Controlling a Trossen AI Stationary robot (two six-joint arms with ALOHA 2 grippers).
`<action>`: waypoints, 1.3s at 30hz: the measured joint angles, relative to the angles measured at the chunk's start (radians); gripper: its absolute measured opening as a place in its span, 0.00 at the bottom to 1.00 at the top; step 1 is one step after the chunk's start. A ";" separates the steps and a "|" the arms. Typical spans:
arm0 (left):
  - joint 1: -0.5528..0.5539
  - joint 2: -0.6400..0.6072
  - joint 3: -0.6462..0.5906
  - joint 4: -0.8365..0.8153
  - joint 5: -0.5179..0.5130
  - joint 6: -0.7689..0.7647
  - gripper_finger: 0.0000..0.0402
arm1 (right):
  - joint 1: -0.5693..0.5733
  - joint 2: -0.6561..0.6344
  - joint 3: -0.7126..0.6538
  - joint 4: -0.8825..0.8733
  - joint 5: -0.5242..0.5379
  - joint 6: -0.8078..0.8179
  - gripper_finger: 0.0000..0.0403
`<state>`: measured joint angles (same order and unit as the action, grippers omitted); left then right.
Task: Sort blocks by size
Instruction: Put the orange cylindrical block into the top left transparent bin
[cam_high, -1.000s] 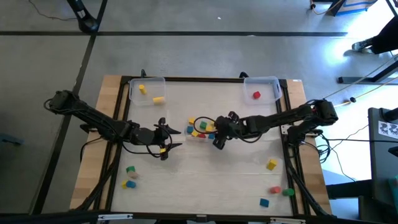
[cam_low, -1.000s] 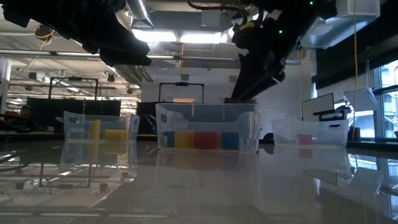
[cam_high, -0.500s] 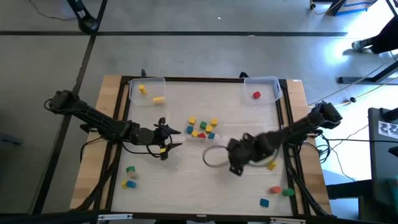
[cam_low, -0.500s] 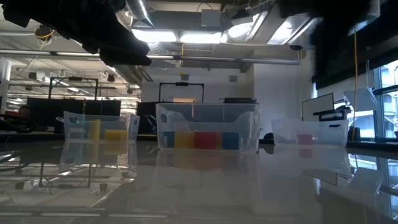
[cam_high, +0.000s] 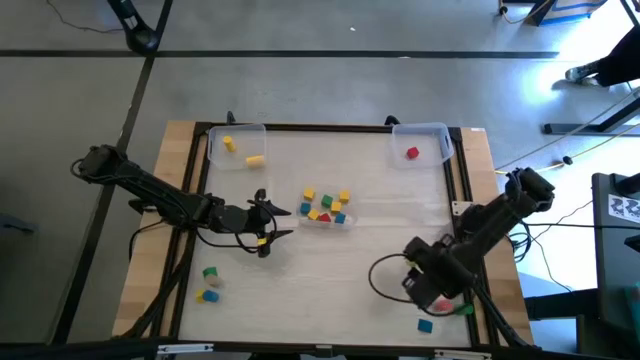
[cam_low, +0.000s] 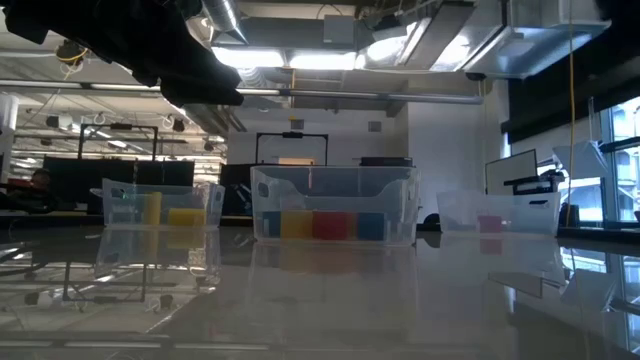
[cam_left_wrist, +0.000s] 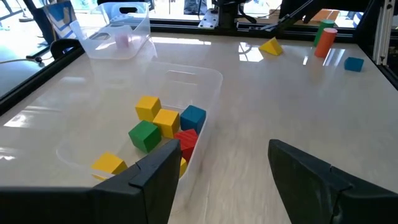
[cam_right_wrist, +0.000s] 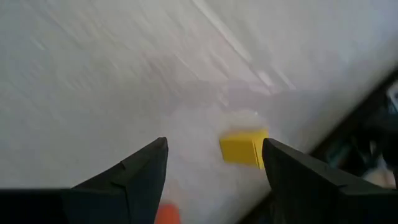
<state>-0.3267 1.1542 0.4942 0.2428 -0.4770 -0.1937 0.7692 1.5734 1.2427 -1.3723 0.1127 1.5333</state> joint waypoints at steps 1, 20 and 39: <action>0.000 0.000 0.000 0.000 0.000 0.000 0.57 | 0.016 0.000 0.000 -0.008 -0.013 0.027 0.64; 0.000 0.000 0.000 0.000 0.000 0.000 0.57 | 0.233 0.008 -0.001 0.186 -0.262 0.567 0.64; 0.000 0.000 0.000 0.001 0.000 0.019 0.57 | 0.272 0.082 -0.129 0.370 -0.280 0.560 0.64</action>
<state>-0.3267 1.1542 0.4942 0.2434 -0.4770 -0.1745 1.0412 1.6558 1.1134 -1.0024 -0.1673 2.0929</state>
